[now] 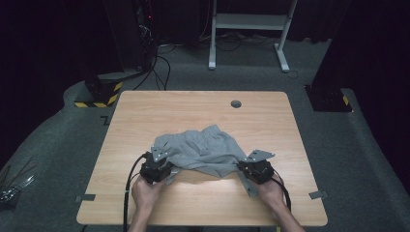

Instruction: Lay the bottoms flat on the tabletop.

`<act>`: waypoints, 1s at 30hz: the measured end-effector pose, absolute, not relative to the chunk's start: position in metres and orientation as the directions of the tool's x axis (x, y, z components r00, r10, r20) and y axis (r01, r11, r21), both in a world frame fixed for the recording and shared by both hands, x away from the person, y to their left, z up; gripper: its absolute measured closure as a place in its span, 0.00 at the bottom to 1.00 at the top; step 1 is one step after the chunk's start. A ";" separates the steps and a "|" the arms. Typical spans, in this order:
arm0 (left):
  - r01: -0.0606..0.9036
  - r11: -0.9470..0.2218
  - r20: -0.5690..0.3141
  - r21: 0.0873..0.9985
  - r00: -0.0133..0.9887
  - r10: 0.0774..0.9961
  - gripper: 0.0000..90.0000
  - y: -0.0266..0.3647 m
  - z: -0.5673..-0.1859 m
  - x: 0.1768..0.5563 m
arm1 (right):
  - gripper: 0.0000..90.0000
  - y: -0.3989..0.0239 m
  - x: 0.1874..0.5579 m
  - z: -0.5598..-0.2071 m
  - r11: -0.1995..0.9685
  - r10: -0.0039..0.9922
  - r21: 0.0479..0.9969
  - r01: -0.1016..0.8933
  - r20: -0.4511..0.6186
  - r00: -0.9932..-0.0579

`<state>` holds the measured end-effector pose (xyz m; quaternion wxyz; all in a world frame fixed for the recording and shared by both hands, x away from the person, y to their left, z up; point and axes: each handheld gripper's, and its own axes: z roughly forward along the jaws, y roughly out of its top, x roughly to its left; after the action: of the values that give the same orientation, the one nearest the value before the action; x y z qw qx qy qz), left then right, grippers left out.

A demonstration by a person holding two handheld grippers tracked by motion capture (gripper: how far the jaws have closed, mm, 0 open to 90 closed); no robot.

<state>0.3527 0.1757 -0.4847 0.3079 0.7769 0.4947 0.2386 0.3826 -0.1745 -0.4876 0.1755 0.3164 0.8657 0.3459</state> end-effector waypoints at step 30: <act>0.567 -0.345 0.027 0.748 0.494 0.869 0.73 0.150 -0.487 0.361 | 0.77 -0.199 0.371 -0.494 0.427 0.718 0.761 0.488 0.043 -0.695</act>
<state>0.3609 0.1501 -0.4868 0.3483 0.7910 0.4540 0.2167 0.3712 -0.1990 -0.4942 0.1458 0.3621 0.8321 0.3940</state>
